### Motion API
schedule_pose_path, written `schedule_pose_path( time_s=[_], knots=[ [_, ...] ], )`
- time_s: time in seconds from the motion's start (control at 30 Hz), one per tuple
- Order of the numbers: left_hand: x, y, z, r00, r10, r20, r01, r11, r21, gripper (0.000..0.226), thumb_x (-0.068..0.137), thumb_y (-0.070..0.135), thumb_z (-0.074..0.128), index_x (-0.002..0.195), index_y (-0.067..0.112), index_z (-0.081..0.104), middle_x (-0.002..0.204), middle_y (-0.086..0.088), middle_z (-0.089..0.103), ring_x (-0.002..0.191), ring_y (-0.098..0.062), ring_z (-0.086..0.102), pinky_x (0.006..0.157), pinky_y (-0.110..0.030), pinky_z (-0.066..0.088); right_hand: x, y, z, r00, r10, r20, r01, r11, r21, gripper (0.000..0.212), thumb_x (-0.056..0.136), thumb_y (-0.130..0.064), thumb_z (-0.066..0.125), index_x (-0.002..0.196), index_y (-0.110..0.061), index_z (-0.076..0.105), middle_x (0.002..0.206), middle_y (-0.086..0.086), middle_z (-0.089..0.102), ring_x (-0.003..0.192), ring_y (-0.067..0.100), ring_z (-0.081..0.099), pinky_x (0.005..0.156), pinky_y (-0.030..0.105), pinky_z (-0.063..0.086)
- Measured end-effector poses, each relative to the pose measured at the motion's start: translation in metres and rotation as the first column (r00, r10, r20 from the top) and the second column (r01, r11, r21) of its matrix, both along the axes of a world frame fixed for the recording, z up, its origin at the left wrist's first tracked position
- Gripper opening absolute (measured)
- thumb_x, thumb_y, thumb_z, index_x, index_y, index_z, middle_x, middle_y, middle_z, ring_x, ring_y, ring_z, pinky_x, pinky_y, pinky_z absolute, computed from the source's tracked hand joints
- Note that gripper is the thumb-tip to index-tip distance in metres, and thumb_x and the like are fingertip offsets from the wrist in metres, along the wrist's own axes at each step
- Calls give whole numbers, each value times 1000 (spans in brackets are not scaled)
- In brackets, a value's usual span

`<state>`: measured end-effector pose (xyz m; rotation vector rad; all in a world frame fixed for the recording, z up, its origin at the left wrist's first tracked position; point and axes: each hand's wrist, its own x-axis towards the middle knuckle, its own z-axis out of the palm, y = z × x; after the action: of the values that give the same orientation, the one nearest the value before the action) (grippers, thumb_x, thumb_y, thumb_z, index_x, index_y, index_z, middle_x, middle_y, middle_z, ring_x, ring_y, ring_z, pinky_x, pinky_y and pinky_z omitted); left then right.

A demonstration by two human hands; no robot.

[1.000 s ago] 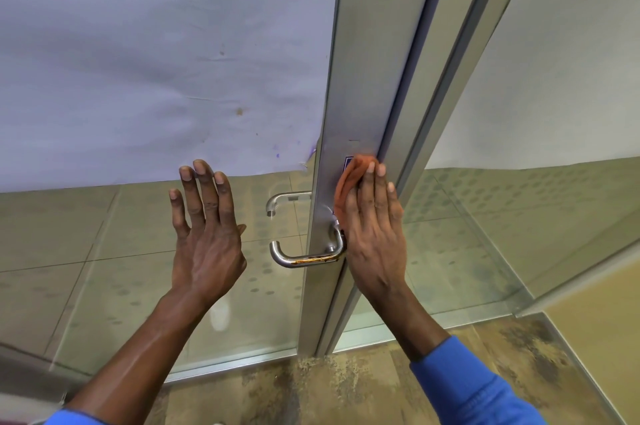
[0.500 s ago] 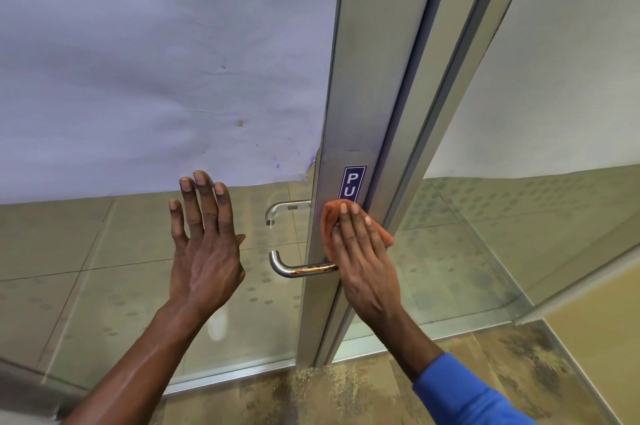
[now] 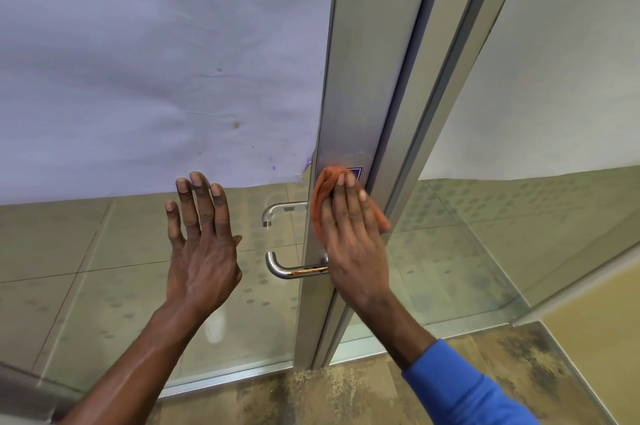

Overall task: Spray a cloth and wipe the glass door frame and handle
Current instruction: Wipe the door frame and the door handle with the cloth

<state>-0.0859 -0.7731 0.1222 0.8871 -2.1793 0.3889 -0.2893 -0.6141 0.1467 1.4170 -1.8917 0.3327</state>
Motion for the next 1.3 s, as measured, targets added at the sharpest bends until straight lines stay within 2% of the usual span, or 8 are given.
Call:
schedule_pose_path(
  time_s=[0.17, 0.3, 0.5, 0.67, 0.83, 1.03, 1.13, 1.3],
  knots=[
    [0, -3, -4, 1000, 13, 5, -13, 1000, -18, 126, 91, 12, 82, 177, -3, -9, 185, -28, -21, 174, -45, -22, 140, -57, -16, 0, 20, -37, 998, -65, 13, 62, 986, 152, 76, 99, -9, 45, 170, 2, 19, 180, 25, 1, 169, 39, -3, 138, 51, 7],
    [0, -5, -5, 1000, 6, 8, -6, 1000, -23, 109, 100, 7, 67, 177, -3, -9, 186, -28, -20, 174, -45, -21, 140, -57, -16, -1, 7, -3, 986, -156, 52, 158, 987, -20, 92, 99, -16, 69, 169, 5, 14, 179, 28, 2, 168, 44, 11, 138, 53, 12],
    [1, -2, -3, 1000, -1, 12, 1, 1000, -6, 103, 101, 16, 57, 177, -3, -11, 185, -27, -22, 173, -45, -23, 140, -57, -16, -6, -7, 40, 989, -117, 88, 129, 979, -157, 87, 97, -9, 65, 169, 6, 18, 179, 29, 4, 168, 43, 8, 139, 52, 8],
    [1, -1, 0, 1000, -15, 18, 15, 1000, -6, 104, 100, 22, 55, 176, -3, -12, 184, -27, -25, 173, -45, -24, 140, -56, -17, -1, 9, -6, 996, -90, -6, 90, 996, 29, 85, 93, -6, 68, 167, 7, 28, 177, 31, 14, 168, 45, 10, 139, 51, 1],
    [1, -2, 0, 1000, -22, 16, 22, 1000, -4, 105, 101, 20, 56, 176, -3, -13, 184, -27, -25, 173, -45, -25, 140, -56, -17, 0, 28, -37, 994, -108, 16, 103, 975, 197, 76, 96, -8, 58, 166, 4, 32, 176, 29, 14, 165, 43, 18, 134, 53, 18],
    [0, -1, -1, 1000, -21, 13, 21, 1000, 1, 106, 100, 20, 56, 176, -3, -14, 184, -26, -26, 173, -45, -26, 140, -56, -17, -6, 4, 26, 986, -120, 114, 126, 991, -52, 84, 97, -16, 61, 169, 4, 22, 179, 26, 1, 168, 43, 10, 138, 53, 11],
    [0, -2, -2, 1000, -15, 17, 15, 1000, 4, 105, 102, 22, 56, 176, -4, -13, 184, -27, -26, 173, -45, -25, 140, -57, -17, -5, -5, 41, 984, -114, 134, 132, 983, -128, 91, 92, -9, 68, 169, 5, 21, 179, 30, 8, 169, 42, 7, 139, 51, 7],
    [0, -2, -3, 1000, -11, 10, 11, 1000, 2, 105, 101, 22, 56, 176, -3, -13, 184, -27, -25, 173, -45, -25, 140, -57, -17, -2, 10, -2, 995, -64, 81, 64, 998, 6, 87, 92, -3, 69, 167, 6, 26, 177, 30, 13, 167, 45, 13, 138, 53, 6]
  ],
)
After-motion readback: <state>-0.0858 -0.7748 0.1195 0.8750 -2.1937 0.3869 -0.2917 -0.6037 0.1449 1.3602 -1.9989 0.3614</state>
